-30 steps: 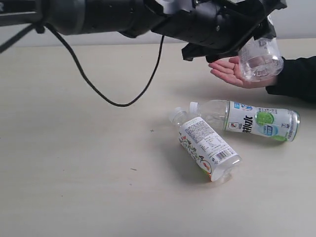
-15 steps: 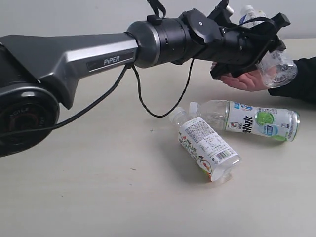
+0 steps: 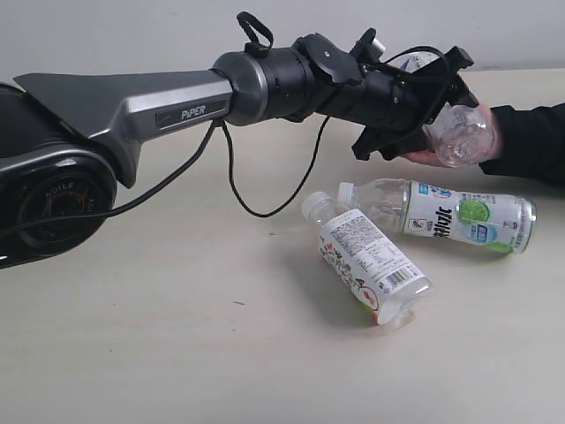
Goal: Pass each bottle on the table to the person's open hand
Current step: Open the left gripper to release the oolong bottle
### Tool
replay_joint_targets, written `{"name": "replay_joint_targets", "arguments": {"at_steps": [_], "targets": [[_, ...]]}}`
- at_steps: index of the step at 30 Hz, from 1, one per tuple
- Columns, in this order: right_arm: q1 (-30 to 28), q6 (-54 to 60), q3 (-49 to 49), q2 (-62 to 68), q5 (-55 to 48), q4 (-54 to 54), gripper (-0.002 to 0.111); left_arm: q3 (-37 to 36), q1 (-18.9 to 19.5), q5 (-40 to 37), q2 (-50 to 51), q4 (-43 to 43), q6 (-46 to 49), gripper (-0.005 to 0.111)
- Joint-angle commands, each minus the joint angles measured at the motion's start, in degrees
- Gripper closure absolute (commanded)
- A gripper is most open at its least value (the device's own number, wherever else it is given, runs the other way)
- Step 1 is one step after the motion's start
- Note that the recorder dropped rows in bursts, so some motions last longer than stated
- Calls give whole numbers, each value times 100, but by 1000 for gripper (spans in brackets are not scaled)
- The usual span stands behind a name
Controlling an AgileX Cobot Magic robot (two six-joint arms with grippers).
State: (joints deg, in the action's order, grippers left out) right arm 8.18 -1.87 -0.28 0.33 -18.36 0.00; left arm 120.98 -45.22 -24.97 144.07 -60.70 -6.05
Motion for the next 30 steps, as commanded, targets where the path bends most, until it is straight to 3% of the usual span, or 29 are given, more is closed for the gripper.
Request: {"name": "replay_joint_targets", "arguments": {"at_steps": [1,9,15,19,25,30], "targets": [[-23,8,28,-33,49,0,108,47,9,-258,-25,19,124,21],[-23,8,28,-33,49,0,108,47,134,-687,-320,420,155,21],[-23,8,28,-33,49,0,108,47,310,-1497,-736,1176,155,25],[-23,20,28,-33,49,0,108,47,356,-1968,-959,1766,155,47],[-23,20,28,-33,49,0,108,47,356,-2734,-1223,2539,172,107],[-23,20,28,-33,49,0,108,-31,305,-3394,-1533,3396,778,107]]}}
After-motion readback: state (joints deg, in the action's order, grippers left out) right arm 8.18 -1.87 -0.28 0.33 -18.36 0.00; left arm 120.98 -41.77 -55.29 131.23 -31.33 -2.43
